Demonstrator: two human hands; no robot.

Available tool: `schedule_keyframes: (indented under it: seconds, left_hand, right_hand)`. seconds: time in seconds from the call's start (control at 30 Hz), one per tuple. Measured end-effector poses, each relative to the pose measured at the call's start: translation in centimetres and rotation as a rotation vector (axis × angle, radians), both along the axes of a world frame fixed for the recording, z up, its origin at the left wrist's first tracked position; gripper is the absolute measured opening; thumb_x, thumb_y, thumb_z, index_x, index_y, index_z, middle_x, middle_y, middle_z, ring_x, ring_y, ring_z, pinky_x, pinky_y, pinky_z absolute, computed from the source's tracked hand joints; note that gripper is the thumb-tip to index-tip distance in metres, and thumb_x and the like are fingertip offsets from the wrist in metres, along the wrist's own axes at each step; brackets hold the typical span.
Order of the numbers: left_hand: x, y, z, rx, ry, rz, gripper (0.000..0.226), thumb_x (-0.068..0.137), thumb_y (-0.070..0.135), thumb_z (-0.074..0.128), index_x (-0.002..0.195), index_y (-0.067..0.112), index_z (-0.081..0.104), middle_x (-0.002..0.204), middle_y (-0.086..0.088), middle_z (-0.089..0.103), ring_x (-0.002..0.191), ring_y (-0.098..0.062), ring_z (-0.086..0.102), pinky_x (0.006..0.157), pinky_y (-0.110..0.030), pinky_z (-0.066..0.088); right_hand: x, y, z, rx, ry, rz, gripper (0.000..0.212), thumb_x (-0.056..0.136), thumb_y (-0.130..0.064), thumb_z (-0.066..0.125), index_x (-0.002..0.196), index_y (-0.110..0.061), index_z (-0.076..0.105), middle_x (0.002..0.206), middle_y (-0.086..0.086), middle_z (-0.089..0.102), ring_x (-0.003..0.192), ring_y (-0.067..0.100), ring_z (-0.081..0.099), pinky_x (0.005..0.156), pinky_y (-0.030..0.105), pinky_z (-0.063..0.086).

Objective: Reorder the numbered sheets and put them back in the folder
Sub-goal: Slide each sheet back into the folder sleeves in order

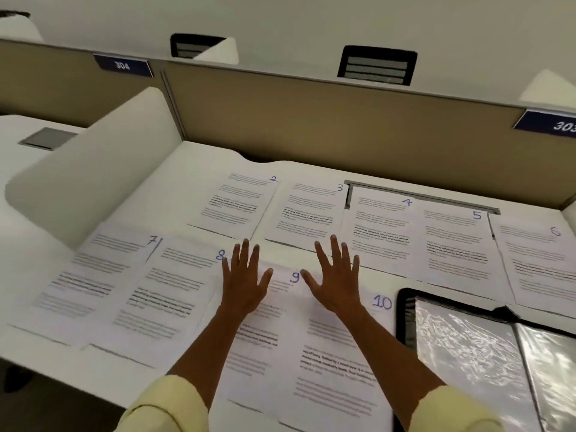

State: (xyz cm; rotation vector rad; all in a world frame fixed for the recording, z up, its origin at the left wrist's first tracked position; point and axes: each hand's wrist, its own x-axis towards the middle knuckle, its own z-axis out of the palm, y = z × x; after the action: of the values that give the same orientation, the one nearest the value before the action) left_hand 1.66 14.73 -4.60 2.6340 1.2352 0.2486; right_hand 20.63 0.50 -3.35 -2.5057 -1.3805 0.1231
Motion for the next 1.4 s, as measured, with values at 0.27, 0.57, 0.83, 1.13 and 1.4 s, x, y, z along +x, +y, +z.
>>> schedule_keyframes:
  seconds: [0.27, 0.57, 0.83, 1.13, 1.4]
  left_hand:
    - [-2.2, 11.8, -1.1, 0.026, 0.005, -0.020, 0.076, 0.095, 0.063, 0.021, 0.157, 0.019, 0.016, 0.165, -0.008, 0.004, 0.152, -0.028, 0.003, 0.118, -0.058, 0.007]
    - [-1.2, 21.0, -2.7, 0.026, -0.001, -0.030, 0.077, 0.094, 0.063, 0.025, 0.156, 0.017, 0.022, 0.164, -0.010, 0.011, 0.151, -0.032, 0.011, 0.117, -0.062, 0.014]
    - [1.3, 26.3, -3.6, 0.025, -0.014, -0.042, 0.078, 0.093, 0.064, 0.025, 0.156, 0.018, 0.021, 0.165, -0.009, 0.009, 0.151, -0.031, 0.010, 0.117, -0.063, 0.011]
    - [1.8, 26.6, -5.3, 0.046, 0.017, -0.044, 0.077, 0.093, 0.064, 0.027, 0.156, 0.019, 0.025, 0.164, -0.011, 0.013, 0.151, -0.031, 0.012, 0.117, -0.062, 0.014]
    - [1.8, 26.7, -5.2, 0.039, 0.028, -0.036, 0.079, 0.093, 0.067, 0.025, 0.156, 0.020, 0.022, 0.165, -0.010, 0.009, 0.152, -0.029, 0.009, 0.119, -0.060, 0.012]
  right_hand:
    - [-3.3, 11.1, -0.8, -0.041, 0.023, -0.046, 0.090, 0.083, -0.085, 0.002, 0.159, -0.036, 0.004, 0.167, 0.004, -0.012, 0.155, 0.031, -0.006, 0.120, 0.058, -0.002]
    - [-2.5, 20.3, -1.8, -0.044, 0.027, -0.086, 0.093, 0.081, -0.086, -0.002, 0.159, -0.036, 0.006, 0.167, 0.003, -0.013, 0.155, 0.031, -0.008, 0.119, 0.055, -0.011]
    - [-0.4, 26.8, -2.8, -0.086, 0.056, -0.092, 0.095, 0.079, -0.087, -0.006, 0.159, -0.037, 0.001, 0.168, 0.004, -0.013, 0.154, 0.029, -0.012, 0.119, 0.055, -0.012]
    - [3.5, 31.6, -3.6, -0.223, 0.057, -0.108, 0.076, 0.098, -0.067, 0.029, 0.160, -0.030, 0.007, 0.168, 0.011, -0.003, 0.155, 0.033, -0.004, 0.120, 0.060, -0.003]
    - [4.1, 33.0, -3.9, -0.231, 0.109, -0.140, 0.081, 0.094, -0.073, 0.033, 0.159, -0.032, 0.010, 0.168, 0.009, -0.003, 0.155, 0.031, -0.005, 0.120, 0.060, -0.005]
